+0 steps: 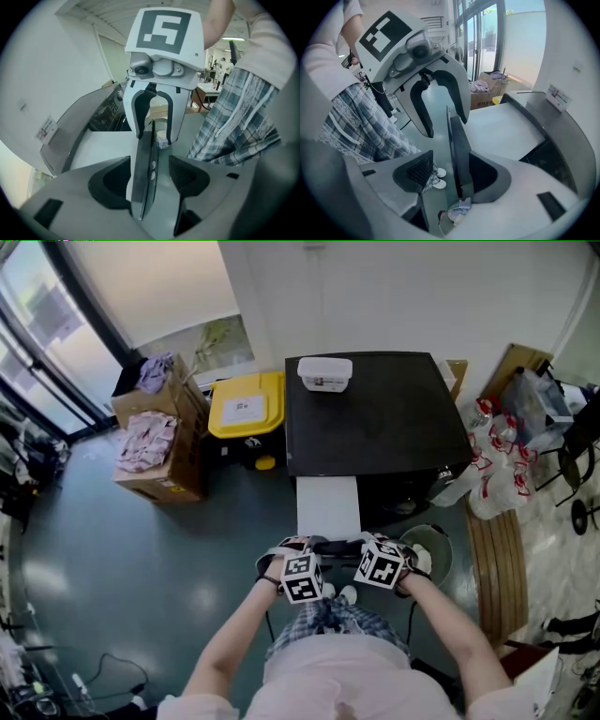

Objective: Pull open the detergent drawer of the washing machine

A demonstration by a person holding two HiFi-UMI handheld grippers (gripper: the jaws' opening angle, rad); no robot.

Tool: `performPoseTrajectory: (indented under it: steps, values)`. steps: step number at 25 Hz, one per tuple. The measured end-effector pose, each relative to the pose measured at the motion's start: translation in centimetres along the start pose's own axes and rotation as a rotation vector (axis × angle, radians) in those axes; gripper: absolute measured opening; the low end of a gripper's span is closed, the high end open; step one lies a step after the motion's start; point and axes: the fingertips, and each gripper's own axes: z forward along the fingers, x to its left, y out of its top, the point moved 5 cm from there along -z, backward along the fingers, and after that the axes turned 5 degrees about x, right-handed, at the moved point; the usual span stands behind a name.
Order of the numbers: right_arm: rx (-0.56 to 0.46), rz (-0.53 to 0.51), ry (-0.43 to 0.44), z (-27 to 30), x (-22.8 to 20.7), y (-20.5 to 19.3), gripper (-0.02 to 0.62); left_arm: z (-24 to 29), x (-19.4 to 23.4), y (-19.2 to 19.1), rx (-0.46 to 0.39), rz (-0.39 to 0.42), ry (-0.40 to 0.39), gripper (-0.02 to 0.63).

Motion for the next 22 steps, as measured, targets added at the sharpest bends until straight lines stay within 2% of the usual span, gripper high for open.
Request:
performPoseTrajectory:
  steps: [7,11,14,17,22]
  values:
    - [-0.233,0.215,-0.068,-4.6,-4.1,0.0,0.215,-3.4,4.9,1.2,-0.165,-0.192,0.087,0.247]
    - [-0.378,0.311,-0.191,-8.3,-7.4,-0.2,0.144,-6.3,9.0,2.0,-0.306,-0.348,0.193,0.166]
    - [-0.494,0.381,-0.277,-11.3,-9.8,-0.2,0.054,-8.8,12.1,2.7,-0.4,-0.443,0.314,0.114]
    - [-0.639,0.46,-0.364,-14.8,-11.7,-0.4,0.019,-10.8,14.1,3.3,-0.482,-0.509,0.415,0.08]
    - [-0.821,0.544,-0.545,-20.3,-14.0,-1.1,0.017,-13.4,16.5,4.4,-0.59,-0.571,0.528,0.048]
